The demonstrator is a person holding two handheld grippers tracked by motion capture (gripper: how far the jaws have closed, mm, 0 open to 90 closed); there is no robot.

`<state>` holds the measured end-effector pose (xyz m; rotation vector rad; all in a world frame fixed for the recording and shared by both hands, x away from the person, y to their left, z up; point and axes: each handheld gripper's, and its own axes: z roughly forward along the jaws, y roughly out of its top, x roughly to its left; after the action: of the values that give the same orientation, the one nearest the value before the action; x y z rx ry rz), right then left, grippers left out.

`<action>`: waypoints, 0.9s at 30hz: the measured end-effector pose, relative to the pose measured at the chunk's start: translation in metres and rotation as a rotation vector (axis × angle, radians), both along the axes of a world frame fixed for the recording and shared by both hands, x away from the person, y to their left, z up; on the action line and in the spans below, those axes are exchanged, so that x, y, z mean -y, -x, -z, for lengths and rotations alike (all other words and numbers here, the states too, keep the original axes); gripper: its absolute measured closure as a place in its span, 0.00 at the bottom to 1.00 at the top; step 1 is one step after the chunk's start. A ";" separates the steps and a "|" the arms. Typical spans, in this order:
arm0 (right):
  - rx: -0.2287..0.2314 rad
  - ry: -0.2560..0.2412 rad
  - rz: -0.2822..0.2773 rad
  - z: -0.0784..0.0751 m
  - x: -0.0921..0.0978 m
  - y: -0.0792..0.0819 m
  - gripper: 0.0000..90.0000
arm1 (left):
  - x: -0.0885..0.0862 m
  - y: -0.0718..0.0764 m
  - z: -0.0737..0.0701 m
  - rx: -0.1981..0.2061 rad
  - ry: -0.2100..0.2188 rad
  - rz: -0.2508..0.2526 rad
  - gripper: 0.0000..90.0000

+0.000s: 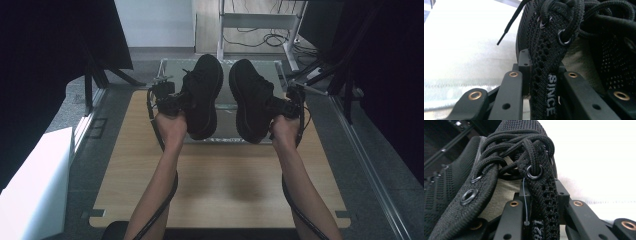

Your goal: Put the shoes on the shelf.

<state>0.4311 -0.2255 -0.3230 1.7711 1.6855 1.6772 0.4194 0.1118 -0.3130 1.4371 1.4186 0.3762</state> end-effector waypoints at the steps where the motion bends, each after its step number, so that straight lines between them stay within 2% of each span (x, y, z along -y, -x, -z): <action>1: -0.003 0.006 0.008 -0.001 -0.002 -0.003 0.83 | 0.001 -0.002 -0.001 0.000 0.001 -0.006 0.86; 5: -0.009 0.039 0.027 -0.002 -0.008 -0.010 0.83 | 0.004 -0.008 -0.004 -0.010 -0.020 -0.023 0.86; 9: -0.013 0.096 0.051 -0.006 -0.018 -0.020 0.83 | 0.011 -0.018 -0.011 -0.026 -0.067 -0.046 0.85; 11: -0.014 0.109 0.056 -0.007 -0.020 -0.022 0.83 | 0.012 -0.019 -0.011 -0.026 -0.074 -0.046 0.85; 12: -0.017 0.140 0.071 -0.009 -0.025 -0.024 0.83 | 0.016 -0.022 -0.013 -0.033 -0.084 -0.053 0.85; 16: -0.019 0.179 0.088 -0.011 -0.032 -0.029 0.82 | 0.026 -0.032 -0.012 -0.073 -0.124 -0.077 0.83; 18: -0.012 0.210 0.090 -0.013 -0.036 -0.030 0.82 | 0.027 -0.033 -0.012 -0.075 -0.120 -0.079 0.81; 20: -0.017 0.243 0.095 -0.015 -0.040 -0.031 0.81 | 0.033 -0.034 -0.015 -0.073 -0.149 -0.082 0.79; 24: -0.020 0.245 0.104 -0.018 -0.043 -0.033 0.79 | 0.039 -0.037 -0.016 -0.079 -0.132 -0.083 0.74; 27: -0.016 0.294 0.110 -0.022 -0.053 -0.035 0.74 | 0.045 -0.038 -0.017 -0.077 -0.148 -0.084 0.71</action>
<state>0.4662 -0.1728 -0.3015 1.7049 1.7045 1.2969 0.4576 0.0671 -0.2962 1.5281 1.5435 0.4920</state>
